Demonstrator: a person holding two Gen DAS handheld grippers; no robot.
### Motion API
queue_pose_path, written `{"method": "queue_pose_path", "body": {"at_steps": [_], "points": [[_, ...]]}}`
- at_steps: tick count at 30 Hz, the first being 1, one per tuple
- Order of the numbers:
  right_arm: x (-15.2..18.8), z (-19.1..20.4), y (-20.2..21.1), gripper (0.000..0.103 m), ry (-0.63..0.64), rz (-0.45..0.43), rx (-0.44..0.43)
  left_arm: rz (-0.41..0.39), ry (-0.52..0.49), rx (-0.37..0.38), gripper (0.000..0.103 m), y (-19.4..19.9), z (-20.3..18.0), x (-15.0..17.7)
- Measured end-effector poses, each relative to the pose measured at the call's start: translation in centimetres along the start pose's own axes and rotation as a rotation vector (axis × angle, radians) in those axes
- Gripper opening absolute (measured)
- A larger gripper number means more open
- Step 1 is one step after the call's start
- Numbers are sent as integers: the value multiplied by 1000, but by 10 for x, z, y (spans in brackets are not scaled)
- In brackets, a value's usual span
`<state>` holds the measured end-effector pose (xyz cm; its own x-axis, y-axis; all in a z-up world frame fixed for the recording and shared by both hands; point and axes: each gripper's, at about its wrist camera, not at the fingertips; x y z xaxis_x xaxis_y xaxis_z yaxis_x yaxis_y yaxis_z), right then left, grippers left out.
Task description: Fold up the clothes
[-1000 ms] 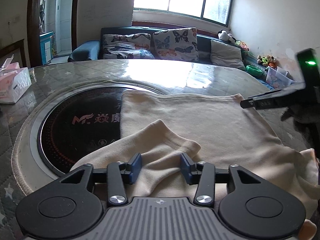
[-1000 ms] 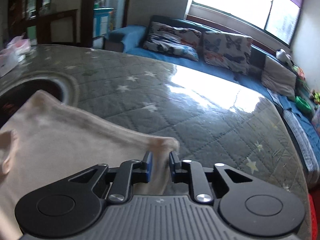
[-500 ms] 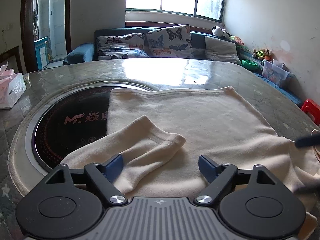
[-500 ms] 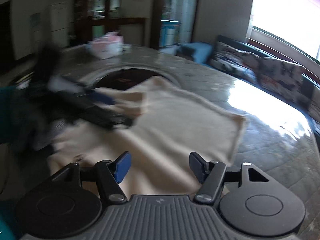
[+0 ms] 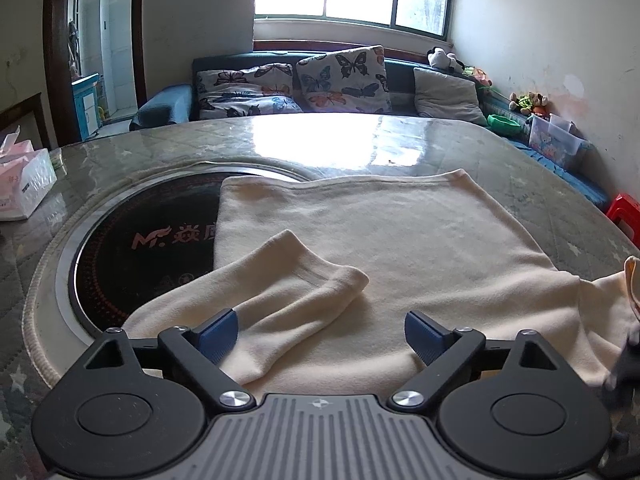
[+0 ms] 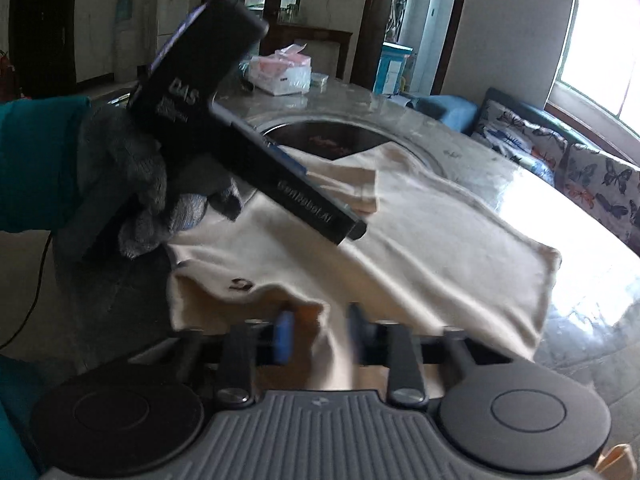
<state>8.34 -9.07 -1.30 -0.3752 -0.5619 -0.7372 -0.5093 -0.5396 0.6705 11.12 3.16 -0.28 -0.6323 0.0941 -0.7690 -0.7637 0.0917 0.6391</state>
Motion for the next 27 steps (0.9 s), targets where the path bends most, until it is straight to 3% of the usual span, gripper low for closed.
{"method": "queue_pose_path", "body": {"at_steps": [4, 10, 14, 18, 20, 27], "points": [[4, 9, -1, 3, 25, -1, -16, -3, -2, -8, 93, 1, 1, 0], [14, 23, 10, 4, 72, 23, -45, -6, -8, -20, 93, 2, -1, 0], [21, 26, 7, 16, 59, 37, -50, -27, -21, -39, 93, 14, -6, 0], [19, 25, 21, 20, 26, 8, -100, -76, -40, -31, 93, 35, -10, 5], [17, 21, 31, 32, -7, -14, -102, -100, -49, -20, 93, 46, -13, 10], [26, -19, 48, 47, -221, -90, 26, -116, -97, 22, 93, 61, -29, 28]]}}
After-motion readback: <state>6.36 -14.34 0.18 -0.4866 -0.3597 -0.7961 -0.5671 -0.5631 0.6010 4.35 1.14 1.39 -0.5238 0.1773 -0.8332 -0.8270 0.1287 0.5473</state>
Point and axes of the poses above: each gripper's, at about its wrist camera, not at the fingertips, and y roughly against the way its jaws point, z to its left, x to its underside, and after that the axes turned 5 degrees about -y, right-handed
